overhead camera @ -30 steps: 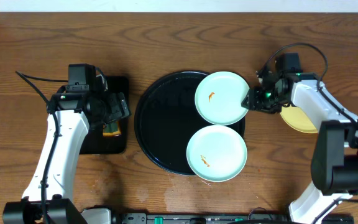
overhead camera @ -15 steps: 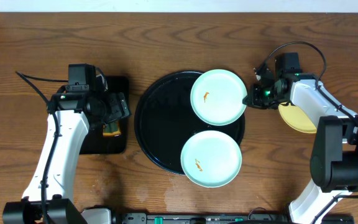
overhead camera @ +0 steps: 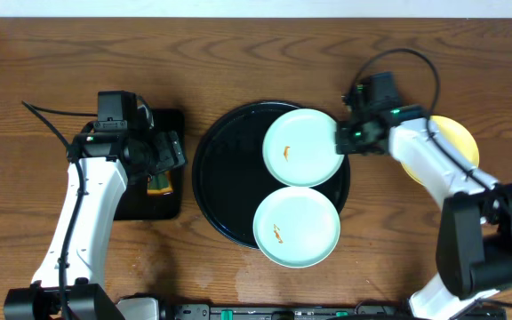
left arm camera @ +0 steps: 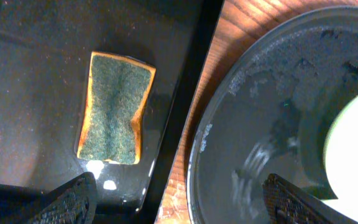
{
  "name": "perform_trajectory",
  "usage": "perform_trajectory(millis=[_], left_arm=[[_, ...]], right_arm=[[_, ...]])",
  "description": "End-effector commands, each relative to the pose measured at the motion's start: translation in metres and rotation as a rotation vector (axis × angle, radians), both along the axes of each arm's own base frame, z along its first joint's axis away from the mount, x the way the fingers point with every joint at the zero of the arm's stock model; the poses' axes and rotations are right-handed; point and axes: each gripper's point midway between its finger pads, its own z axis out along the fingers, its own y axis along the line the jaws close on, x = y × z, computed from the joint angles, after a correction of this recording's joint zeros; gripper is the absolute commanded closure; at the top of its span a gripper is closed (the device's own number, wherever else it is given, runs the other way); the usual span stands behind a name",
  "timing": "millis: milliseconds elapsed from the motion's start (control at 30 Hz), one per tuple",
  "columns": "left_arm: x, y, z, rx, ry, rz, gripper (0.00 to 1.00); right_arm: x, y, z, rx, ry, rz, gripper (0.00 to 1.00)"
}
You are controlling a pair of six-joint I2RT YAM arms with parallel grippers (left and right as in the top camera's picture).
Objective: Clean dirty plates on tray and stack at the side
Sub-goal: 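Grasp the upper green plate rim with the right gripper and drag it toward center, then grasp the sponge again with the left gripper from the small tray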
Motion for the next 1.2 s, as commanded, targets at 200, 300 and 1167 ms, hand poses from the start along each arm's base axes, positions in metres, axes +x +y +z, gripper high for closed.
perform_trajectory(millis=[200,300,1167], left_arm=[[-0.001,0.012,0.003,0.069,0.006,0.015,0.02],[-0.01,0.049,-0.01,0.229,0.05,0.207,0.02],[-0.009,0.036,-0.114,0.194,0.237,0.031,0.92]], right_arm=[[0.011,0.01,-0.002,-0.154,-0.1,-0.172,0.99],[0.011,0.009,-0.005,-0.147,-0.09,-0.203,0.99],[0.013,0.011,-0.004,-0.14,-0.099,-0.197,0.99]])
